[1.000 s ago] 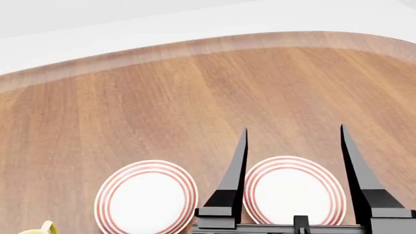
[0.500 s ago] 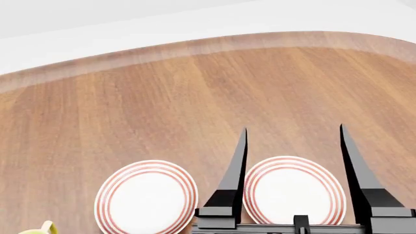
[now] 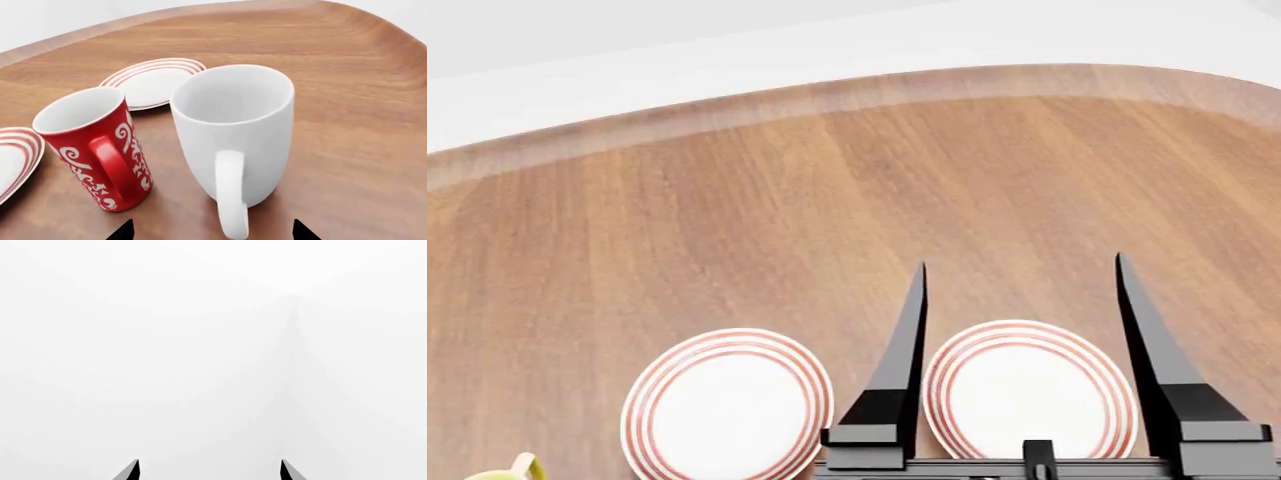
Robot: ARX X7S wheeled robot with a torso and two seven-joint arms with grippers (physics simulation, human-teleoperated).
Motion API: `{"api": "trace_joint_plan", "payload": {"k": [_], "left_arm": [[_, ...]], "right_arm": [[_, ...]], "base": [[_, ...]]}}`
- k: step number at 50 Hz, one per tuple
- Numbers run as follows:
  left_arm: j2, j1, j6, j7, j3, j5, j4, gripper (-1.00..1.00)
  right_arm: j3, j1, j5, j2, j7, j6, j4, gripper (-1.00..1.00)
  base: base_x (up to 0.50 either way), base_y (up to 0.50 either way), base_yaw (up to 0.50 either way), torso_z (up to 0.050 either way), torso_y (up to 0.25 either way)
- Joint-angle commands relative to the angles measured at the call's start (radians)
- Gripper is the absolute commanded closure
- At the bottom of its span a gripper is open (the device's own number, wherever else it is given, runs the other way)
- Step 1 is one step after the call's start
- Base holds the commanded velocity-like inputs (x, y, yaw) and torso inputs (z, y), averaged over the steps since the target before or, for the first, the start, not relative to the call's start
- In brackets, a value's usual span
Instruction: Put the white mug on the left plate.
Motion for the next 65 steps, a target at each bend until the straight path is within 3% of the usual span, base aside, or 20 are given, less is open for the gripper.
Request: {"api": "trace_joint_plan", "payload": {"k": [1, 28, 65], "left_arm": [[0.012, -0.028, -0.008, 0.001, 0.005, -0.007, -0.019, -1.00], [0.048, -0.068, -0.035, -0.008, 0.040, -0.008, -0.039, -1.00], [0.089, -0.149, 0.013, -0.033, 0.079, -0.019, -0.213, -1.00]], "right_arm": [[-0.004, 0.004, 0.006, 0.004, 0.003, 0.004, 0.001, -1.00], [-0.003, 0.007, 0.022, 0.015, 0.017, 0.013, -0.007, -1.00], [-0.008, 0.009, 0.045, 0.033, 0.038, -0.005, 0.004, -1.00]], "base": [[0.00, 0.00, 0.00, 0.000, 0.000], [0.00, 0.00, 0.00, 0.000, 0.000], [0.00, 0.00, 0.00, 0.000, 0.000]]}}
